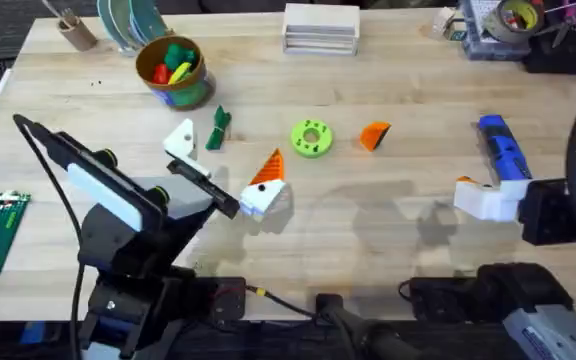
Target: Pick up the gripper from the table and insert it into the empty holder that is missing its gripper. Then pick up a screw, insert it into the mounting hole, and use the screwdriver to tighten it. Finally, clean up the table by picking up the vegetable and placing it into the bucket.
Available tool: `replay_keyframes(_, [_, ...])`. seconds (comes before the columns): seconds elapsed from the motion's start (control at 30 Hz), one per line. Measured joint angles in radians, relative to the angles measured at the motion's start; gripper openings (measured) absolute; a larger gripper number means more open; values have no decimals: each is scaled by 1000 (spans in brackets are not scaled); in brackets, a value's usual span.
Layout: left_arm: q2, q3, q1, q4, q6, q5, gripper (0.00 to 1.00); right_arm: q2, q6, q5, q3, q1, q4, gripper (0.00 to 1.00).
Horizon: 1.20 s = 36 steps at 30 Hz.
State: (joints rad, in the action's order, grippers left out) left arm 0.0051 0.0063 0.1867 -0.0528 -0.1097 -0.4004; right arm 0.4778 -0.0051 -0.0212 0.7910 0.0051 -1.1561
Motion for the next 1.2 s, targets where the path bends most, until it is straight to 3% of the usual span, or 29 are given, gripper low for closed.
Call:
replay_keyframes(0.17, [0, 0, 0, 0, 0, -6, 993, 0, 0, 0, 0, 0, 0, 992])
replay_keyframes(0.3, [0, 0, 0, 1, 0, -69, 993, 0, 0, 2, 0, 0, 0, 992])
replay_keyframes(0.63, [0, 0, 0, -12, 1, -472, 993, 0, 0, 16, 0, 0, 0, 992])
replay_keyframes(0.77, [0, 0, 0, -13, 1, -579, 993, 0, 0, 17, 0, 0, 0, 991])
replay_keyframes(0.93, [0, 0, 0, -13, 1, -627, 993, 0, 0, 17, 0, 0, 0, 991])
replay_keyframes(1.2, [0, 0, 0, -13, 35, -636, 992, 0, 0, 17, 0, 0, 0, 994])
